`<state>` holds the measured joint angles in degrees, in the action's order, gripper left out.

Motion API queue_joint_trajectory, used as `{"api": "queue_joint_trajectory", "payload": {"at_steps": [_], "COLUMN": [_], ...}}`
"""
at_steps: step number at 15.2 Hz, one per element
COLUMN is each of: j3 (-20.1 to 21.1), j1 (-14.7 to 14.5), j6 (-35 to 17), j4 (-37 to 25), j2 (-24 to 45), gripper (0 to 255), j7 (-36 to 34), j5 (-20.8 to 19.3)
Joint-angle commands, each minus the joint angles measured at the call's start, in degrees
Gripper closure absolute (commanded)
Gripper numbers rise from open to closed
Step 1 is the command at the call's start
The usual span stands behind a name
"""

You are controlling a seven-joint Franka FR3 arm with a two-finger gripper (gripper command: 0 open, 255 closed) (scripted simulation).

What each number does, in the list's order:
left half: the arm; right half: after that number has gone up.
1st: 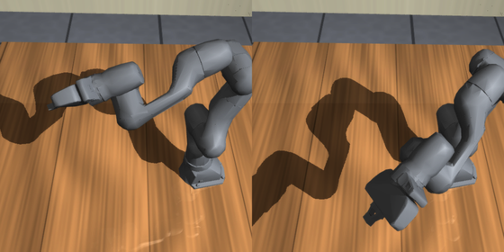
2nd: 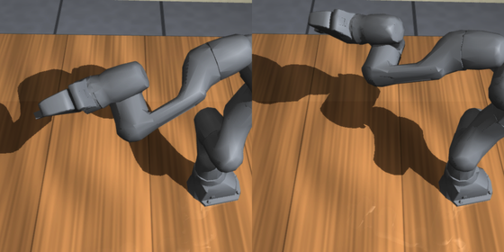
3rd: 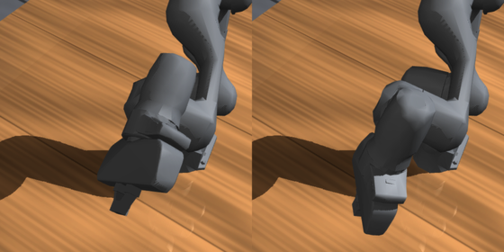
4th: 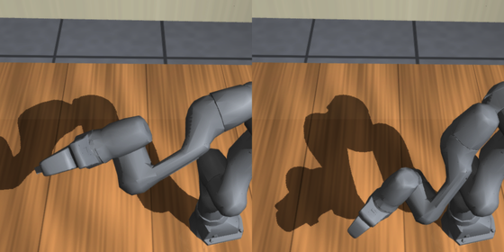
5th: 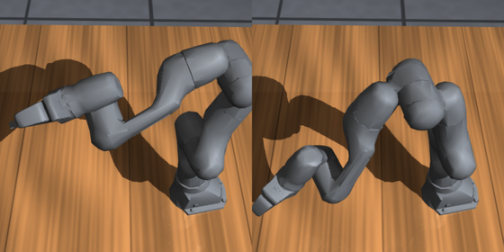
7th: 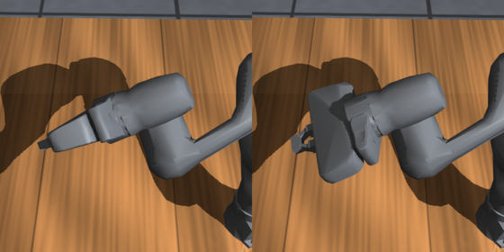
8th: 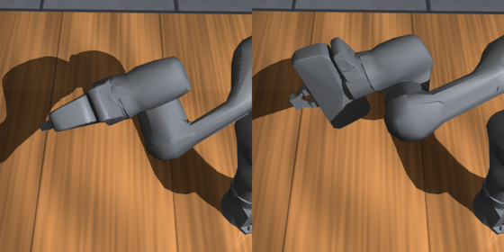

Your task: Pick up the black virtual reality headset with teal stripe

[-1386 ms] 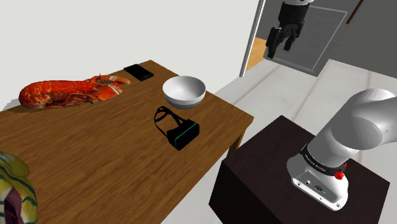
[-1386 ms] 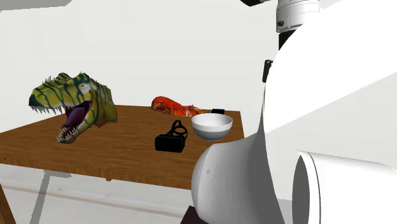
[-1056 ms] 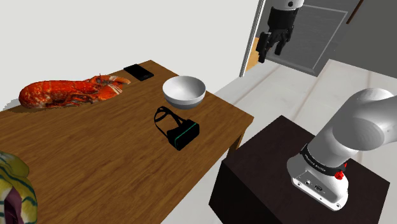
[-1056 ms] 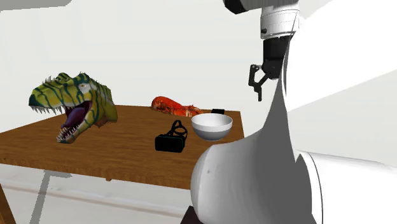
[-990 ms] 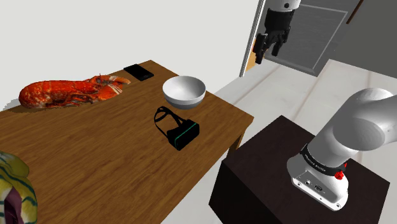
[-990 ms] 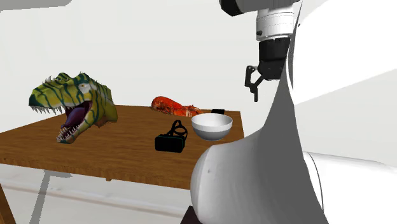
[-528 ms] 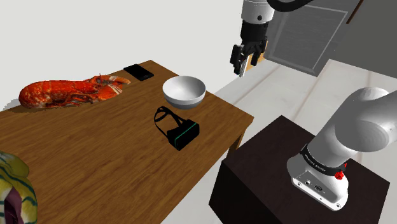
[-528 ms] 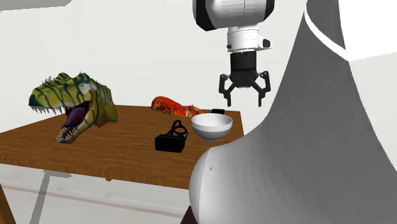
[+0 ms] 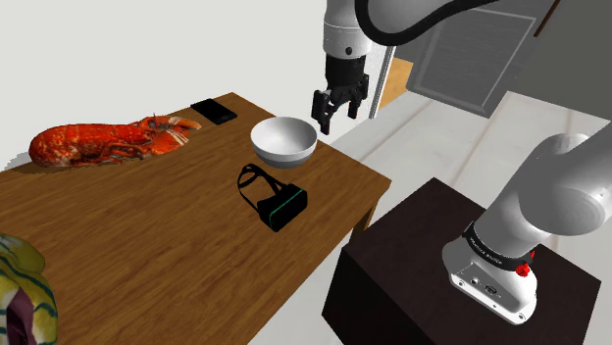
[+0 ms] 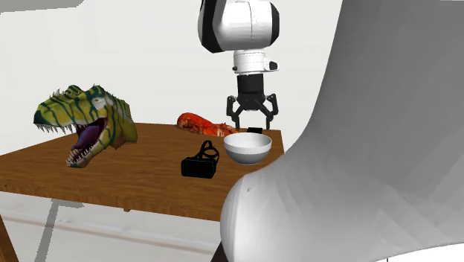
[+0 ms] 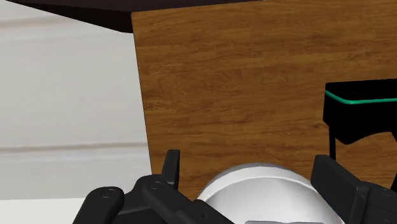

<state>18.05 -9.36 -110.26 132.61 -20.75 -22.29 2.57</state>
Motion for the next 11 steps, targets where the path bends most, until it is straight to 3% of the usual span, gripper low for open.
{"api": "queue_joint_trajectory", "payload": {"at_steps": [1, 11], "j3": [1.9, 9.68], "j1": [-0.75, -4.46], "j6": [-1.1, -5.08], "j4": [-1.99, -15.05], "j2": [3.07, 21.13], "gripper": [0, 0], "j7": [-2.02, -12.6], "j5": [0.03, -5.13]}}
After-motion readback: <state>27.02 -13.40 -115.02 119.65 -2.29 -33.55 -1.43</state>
